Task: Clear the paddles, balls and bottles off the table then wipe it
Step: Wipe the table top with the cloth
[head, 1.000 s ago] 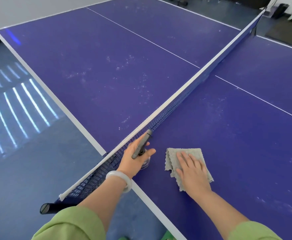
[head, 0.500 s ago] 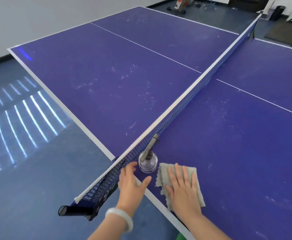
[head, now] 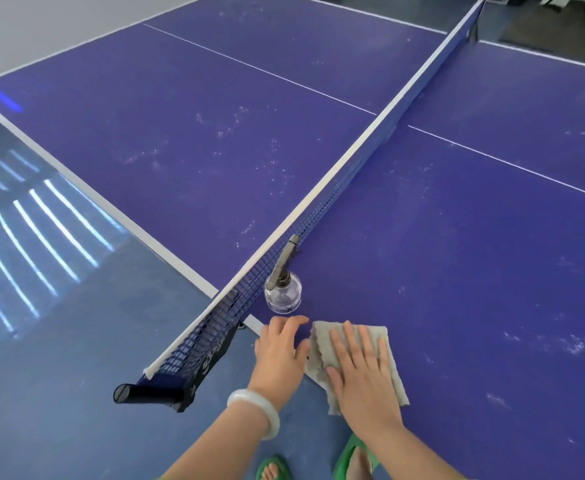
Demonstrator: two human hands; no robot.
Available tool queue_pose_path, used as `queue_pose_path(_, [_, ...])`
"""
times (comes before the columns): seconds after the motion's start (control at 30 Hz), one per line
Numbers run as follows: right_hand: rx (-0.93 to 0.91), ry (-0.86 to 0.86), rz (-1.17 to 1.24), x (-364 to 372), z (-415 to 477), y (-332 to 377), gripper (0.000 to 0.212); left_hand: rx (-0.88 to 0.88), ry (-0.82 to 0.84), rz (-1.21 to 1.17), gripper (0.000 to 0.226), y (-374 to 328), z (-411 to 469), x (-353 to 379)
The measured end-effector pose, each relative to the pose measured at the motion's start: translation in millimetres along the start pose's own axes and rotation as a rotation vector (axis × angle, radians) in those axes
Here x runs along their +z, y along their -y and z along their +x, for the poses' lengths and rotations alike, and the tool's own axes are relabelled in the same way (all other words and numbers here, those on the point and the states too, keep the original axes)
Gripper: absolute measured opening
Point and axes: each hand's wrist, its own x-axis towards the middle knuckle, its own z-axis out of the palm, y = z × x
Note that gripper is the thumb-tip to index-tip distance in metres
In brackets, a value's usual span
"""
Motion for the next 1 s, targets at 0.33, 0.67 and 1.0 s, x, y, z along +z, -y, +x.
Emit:
queue_pose_path(0.33, [0.216, -0.083, 0.016, 10.7, -10.7, -1.0, 0.065, 0.132, -0.005, 0.138, 0.035, -15.0, 2.0, 31.1])
queue_pose_path(0.67, [0.656, -0.078, -0.042, 8.6, -119.7, -160.0, 0.062, 0.267, -0.003, 0.359, 0.053, -39.9, 40.4, 72.6])
queue_pose_path(1.0, [0.098, -0.075, -0.161, -0.8, -65.2, -144.2, 0.056, 0.111, -0.084, 0.413, 0.063, -53.6, 87.2, 98.0])
